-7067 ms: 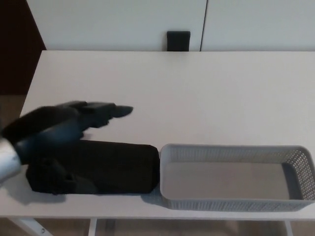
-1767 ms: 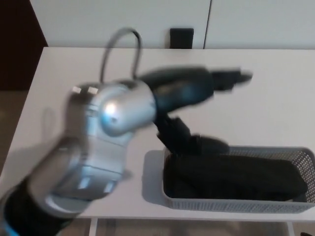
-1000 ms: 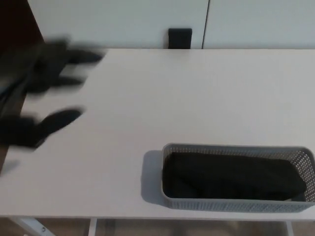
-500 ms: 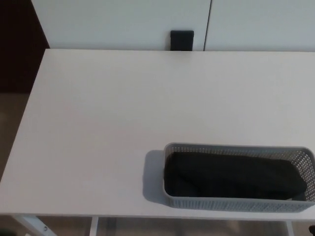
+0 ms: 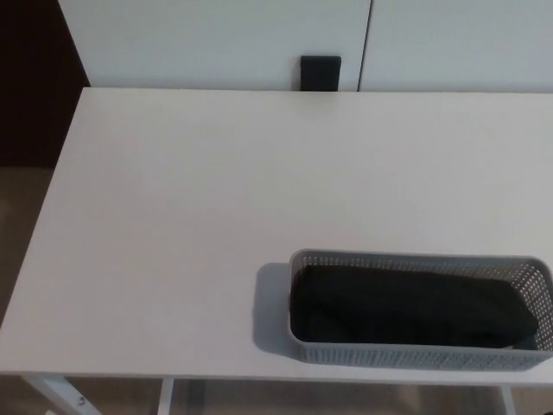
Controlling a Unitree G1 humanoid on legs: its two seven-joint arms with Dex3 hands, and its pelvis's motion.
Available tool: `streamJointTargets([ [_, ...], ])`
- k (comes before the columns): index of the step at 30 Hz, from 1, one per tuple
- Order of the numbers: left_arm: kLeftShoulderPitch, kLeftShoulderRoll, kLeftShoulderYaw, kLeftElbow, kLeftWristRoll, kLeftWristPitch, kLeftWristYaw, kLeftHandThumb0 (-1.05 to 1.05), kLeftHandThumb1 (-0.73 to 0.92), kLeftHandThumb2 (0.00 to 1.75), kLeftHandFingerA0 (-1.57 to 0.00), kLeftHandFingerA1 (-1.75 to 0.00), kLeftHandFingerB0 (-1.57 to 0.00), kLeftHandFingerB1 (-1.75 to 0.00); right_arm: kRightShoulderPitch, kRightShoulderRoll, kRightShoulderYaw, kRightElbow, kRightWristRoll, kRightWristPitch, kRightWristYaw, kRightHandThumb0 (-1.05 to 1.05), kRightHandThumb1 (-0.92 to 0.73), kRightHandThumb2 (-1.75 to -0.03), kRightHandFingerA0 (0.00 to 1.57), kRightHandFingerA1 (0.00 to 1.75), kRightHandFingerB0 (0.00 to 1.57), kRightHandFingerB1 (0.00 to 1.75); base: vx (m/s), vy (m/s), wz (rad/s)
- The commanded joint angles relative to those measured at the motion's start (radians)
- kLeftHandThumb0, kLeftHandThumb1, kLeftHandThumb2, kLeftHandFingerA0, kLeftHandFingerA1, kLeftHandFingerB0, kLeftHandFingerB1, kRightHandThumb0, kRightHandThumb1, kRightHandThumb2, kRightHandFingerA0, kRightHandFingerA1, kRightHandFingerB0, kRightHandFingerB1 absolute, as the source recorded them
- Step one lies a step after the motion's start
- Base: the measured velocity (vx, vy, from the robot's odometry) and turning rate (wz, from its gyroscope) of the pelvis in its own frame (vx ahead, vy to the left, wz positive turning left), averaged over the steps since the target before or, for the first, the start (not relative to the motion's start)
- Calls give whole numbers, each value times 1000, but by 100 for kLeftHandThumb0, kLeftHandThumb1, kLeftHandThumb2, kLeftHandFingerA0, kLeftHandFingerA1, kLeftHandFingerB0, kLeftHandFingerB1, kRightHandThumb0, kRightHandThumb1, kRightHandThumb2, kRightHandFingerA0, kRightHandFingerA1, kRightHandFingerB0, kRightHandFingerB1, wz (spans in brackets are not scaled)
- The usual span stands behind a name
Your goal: The robot walk towards a table in front and pick up a black pencil case on the left hand side and put the pencil case into a small container on the right hand side
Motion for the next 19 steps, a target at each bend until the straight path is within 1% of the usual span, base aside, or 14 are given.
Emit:
streamJointTargets([
  [1,-410,16,-312,576,365,-358,555,-87,54,86,0,0,-11,-7,33,18,11,43,-19,-9,-34,-66,-32,-76,78,68,48,58,0,0,0],
  [2,-460,16,-348,645,397,-332,622,-82,52,85,0,-8,-1,-5,43,16,9,43,-16,-19,-29,-66,-42,-55,82,61,52,51,0,0,0],
  [5,-570,-16,-432,819,469,-338,848,-76,50,86,-4,-27,-8,-14,69,9,9,39,-17,-29,-35,-66,-32,-76,78,67,48,56,0,0,0],
  [6,-594,-29,-427,859,458,-342,889,-76,48,85,-4,-33,-9,-17,71,11,8,39,-16,-32,-34,-65,-41,-54,82,62,54,51,0,0,0],
  [7,-602,-39,-417,887,439,-349,919,-74,47,85,-4,-39,-7,-19,80,20,7,39,-12,-41,-30,-64,-40,-53,84,65,54,52,0,0,0],
  [9,-534,-57,-407,896,421,-401,951,-83,51,84,-11,-32,-11,-5,129,37,12,42,-12,-64,-22,-66,-31,-75,81,69,50,60,0,0,0],
  [11,-476,-52,-429,899,426,-490,924,-84,52,87,-8,-26,-7,-5,158,39,21,47,-21,-80,-20,-65,-32,-75,77,68,48,58,0,0,0],
  [12,-461,-47,-436,877,427,-497,913,-86,54,86,-12,-22,-11,-2,166,38,17,43,-15,-84,-11,-62,-42,-54,78,63,52,52,0,0,0],
  [13,-454,-46,-436,870,419,-512,906,-84,52,85,-12,-16,-12,0,174,32,19,41,-19,-89,-12,-68,-32,-76,77,69,48,59,0,0,0],
  [15,-444,-47,-435,864,405,-540,907,-82,51,85,-12,-26,-12,-4,185,20,37,34,-43,-89,-36,-73,-32,-78,79,70,48,60,0,0,0],
  [16,-455,-45,-438,862,398,-546,905,-82,51,84,-12,-26,-13,-5,183,13,44,27,-52,-84,-47,-73,-44,-55,82,65,50,54,0,0,0],
  [17,-478,-33,-448,889,395,-550,891,-82,51,83,-12,-20,-12,0,176,15,46,27,-53,-76,-47,-73,-32,-77,80,70,47,59,0,0,0],
  [18,-489,-25,-458,901,395,-555,886,-75,46,84,-5,-27,-5,-9,174,15,50,23,-56,-72,-50,-75,-44,-54,83,65,49,53,0,0,0],
  [19,-494,-21,-469,904,396,-562,888,-75,46,84,-5,-27,-5,-9,178,15,54,18,-58,-72,-55,-75,-44,-54,83,65,49,53,0,0,0],
])
